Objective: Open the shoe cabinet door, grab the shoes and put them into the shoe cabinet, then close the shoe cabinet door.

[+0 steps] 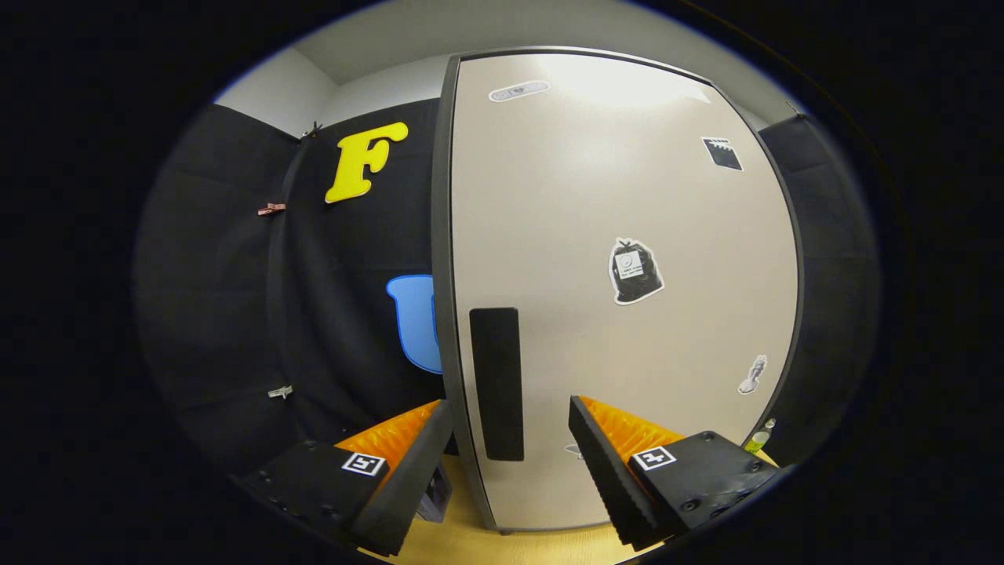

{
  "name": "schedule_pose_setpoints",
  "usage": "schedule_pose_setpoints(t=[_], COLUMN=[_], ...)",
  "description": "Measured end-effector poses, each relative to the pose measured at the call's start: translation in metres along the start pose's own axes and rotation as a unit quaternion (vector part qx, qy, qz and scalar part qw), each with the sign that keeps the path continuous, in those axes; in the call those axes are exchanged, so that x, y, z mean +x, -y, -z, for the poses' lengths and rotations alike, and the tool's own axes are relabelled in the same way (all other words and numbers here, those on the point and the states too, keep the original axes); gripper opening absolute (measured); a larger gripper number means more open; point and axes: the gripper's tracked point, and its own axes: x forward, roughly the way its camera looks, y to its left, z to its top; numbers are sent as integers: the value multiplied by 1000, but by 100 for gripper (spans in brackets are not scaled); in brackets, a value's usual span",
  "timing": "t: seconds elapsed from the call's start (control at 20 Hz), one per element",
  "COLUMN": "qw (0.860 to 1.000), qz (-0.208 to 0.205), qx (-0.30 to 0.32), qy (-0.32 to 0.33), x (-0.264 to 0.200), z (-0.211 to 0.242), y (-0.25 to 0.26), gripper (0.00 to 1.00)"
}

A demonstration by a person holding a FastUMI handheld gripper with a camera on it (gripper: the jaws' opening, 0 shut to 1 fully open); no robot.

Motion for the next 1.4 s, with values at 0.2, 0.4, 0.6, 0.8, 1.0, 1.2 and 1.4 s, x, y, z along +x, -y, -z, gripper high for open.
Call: schedule_pose_setpoints(t=[0.2, 0.4, 0.6, 0.8, 1.0, 1.2, 1.4], qw=[1000, 999, 999, 999, 1000, 1000, 1000], qz=[15, 35, 40, 30, 12, -6, -22], qx=[2, -7, -27, -23, -19, -28, -21], qy=[-1, -3, 1, -8, -7, -2, -3], x=[23, 33, 29, 28, 15, -17, -57], z=[5, 10, 7, 9, 7, 1, 1], y=[2, 4, -1, -3, -5, -8, 0], gripper=[91, 66, 40, 29, 29, 29, 29])
